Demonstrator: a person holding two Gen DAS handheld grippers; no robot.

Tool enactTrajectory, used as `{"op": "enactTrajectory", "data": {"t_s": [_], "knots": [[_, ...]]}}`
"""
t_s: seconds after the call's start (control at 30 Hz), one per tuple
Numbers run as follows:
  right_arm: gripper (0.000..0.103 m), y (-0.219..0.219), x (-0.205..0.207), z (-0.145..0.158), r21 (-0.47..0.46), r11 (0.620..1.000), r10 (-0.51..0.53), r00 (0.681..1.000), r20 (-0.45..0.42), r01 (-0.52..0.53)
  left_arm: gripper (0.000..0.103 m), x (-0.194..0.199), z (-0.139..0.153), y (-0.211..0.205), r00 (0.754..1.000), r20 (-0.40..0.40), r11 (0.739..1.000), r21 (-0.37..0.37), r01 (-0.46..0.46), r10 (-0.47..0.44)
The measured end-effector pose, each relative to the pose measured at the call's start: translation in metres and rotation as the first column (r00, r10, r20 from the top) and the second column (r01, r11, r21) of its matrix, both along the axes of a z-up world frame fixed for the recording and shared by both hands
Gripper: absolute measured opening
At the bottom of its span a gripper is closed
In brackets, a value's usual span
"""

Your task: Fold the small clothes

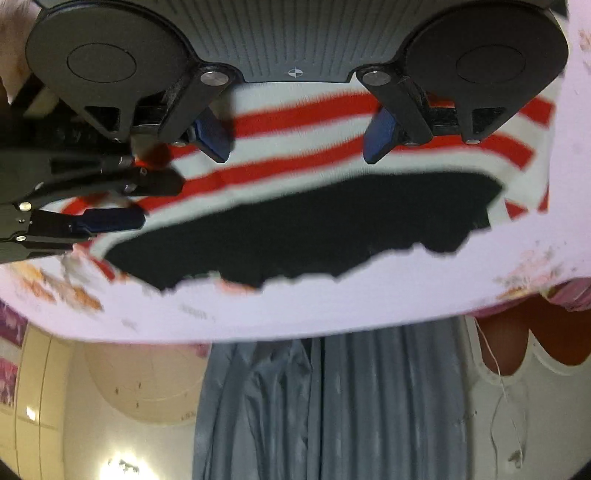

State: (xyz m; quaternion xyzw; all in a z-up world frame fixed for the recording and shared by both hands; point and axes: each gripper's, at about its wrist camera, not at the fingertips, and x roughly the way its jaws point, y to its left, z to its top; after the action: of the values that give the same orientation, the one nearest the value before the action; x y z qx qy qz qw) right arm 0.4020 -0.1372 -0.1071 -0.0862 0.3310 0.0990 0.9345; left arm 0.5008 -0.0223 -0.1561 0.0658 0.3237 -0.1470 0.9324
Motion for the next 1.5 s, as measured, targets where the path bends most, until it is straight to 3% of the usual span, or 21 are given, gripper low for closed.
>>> {"op": "enactTrajectory", "data": {"t_s": [0.1, 0.17, 0.27, 0.33, 0.4, 0.47, 0.57, 0.63, 0.7, 0.9, 0.97, 1.03, 1.13, 1.2, 1.27, 1.4, 1.5], "knots": [[0.045, -0.013, -0.017, -0.003, -0.058, 0.998, -0.001, 1.000, 0.006, 0.002, 0.078, -0.012, 0.000, 0.022, 0.999, 0.015, 0.999, 0.015, -0.030, 0.030], [0.047, -0.039, -0.031, -0.001, -0.078, 0.994, -0.076, 0.997, 0.012, 0.077, 0.078, -0.023, 0.000, 0.052, 0.995, 0.024, 0.994, 0.037, -0.102, 0.101], [0.050, -0.089, -0.050, -0.003, -0.058, 0.979, -0.198, 0.980, -0.022, 0.197, 0.079, -0.040, -0.003, 0.097, 0.991, 0.004, 0.991, -0.026, -0.133, 0.133], [0.046, -0.089, -0.056, 0.002, -0.082, 0.978, -0.194, 0.981, -0.030, 0.191, 0.079, -0.047, 0.002, 0.091, 0.993, 0.011, 0.993, 0.021, -0.118, 0.118], [0.031, -0.076, -0.060, 0.016, -0.075, 0.976, -0.204, 0.979, 0.019, 0.205, 0.079, -0.056, 0.013, 0.079, 0.993, 0.037, 0.994, 0.014, -0.108, 0.108], [0.033, -0.059, -0.067, 0.028, -0.020, 0.984, -0.175, 0.983, 0.044, 0.176, 0.079, -0.066, 0.019, 0.061, 0.996, 0.051, 0.997, -0.008, -0.079, 0.080], [0.032, -0.023, -0.068, 0.022, 0.013, 0.996, -0.085, 0.996, -0.013, 0.086, 0.079, -0.072, 0.013, 0.027, 0.999, 0.026, 0.999, 0.004, -0.033, 0.033], [0.033, 0.006, -0.074, 0.014, -0.048, 0.998, -0.041, 0.999, -0.027, 0.040, 0.079, -0.073, 0.007, 0.012, 1.000, 0.001, 1.000, 0.004, -0.021, 0.021], [0.034, 0.017, -0.078, 0.002, -0.113, 0.992, -0.062, 0.994, -0.087, 0.052, 0.079, -0.077, -0.001, 0.007, 0.999, -0.018, 0.999, 0.039, -0.037, 0.038], [0.033, -0.019, -0.110, 0.003, -0.186, 0.976, -0.135, 0.987, -0.088, 0.117, 0.079, -0.096, -0.005, 0.060, 0.990, 0.006, 0.989, 0.046, -0.138, 0.138], [0.034, -0.048, -0.114, 0.004, -0.130, 0.980, -0.163, 0.981, -0.107, 0.149, 0.079, -0.102, -0.007, 0.091, 0.981, 0.007, 0.981, 0.038, -0.193, 0.192], [0.035, -0.062, -0.116, 0.007, -0.108, 0.982, -0.170, 0.977, -0.131, 0.156, 0.078, -0.106, -0.007, 0.112, 0.981, -0.015, 0.981, -0.012, -0.191, 0.191], [0.031, -0.064, -0.117, 0.013, -0.089, 0.982, -0.178, 0.976, -0.128, 0.168, 0.078, -0.107, -0.005, 0.106, 0.984, -0.013, 0.984, 0.029, -0.176, 0.177], [0.027, -0.073, -0.118, 0.021, -0.076, 0.970, -0.238, 0.968, -0.082, 0.232, 0.078, -0.107, -0.004, 0.105, 0.980, -0.016, 0.980, 0.013, -0.199, 0.199], [0.026, -0.085, -0.113, 0.015, -0.086, 0.959, -0.278, 0.953, -0.121, 0.269, 0.078, -0.105, -0.005, 0.107, 0.975, -0.024, 0.976, -0.005, -0.219, 0.219], [0.023, -0.081, -0.126, -0.004, -0.201, 0.962, -0.208, 0.973, -0.097, 0.186, 0.078, -0.101, -0.009, 0.105, 0.974, -0.043, 0.975, 0.004, -0.223, 0.223], [0.023, -0.085, -0.124, -0.002, -0.189, 0.964, -0.215, 0.969, -0.122, 0.190, 0.078, -0.102, -0.006, 0.109, 0.972, -0.042, 0.973, -0.020, -0.231, 0.230]]}}
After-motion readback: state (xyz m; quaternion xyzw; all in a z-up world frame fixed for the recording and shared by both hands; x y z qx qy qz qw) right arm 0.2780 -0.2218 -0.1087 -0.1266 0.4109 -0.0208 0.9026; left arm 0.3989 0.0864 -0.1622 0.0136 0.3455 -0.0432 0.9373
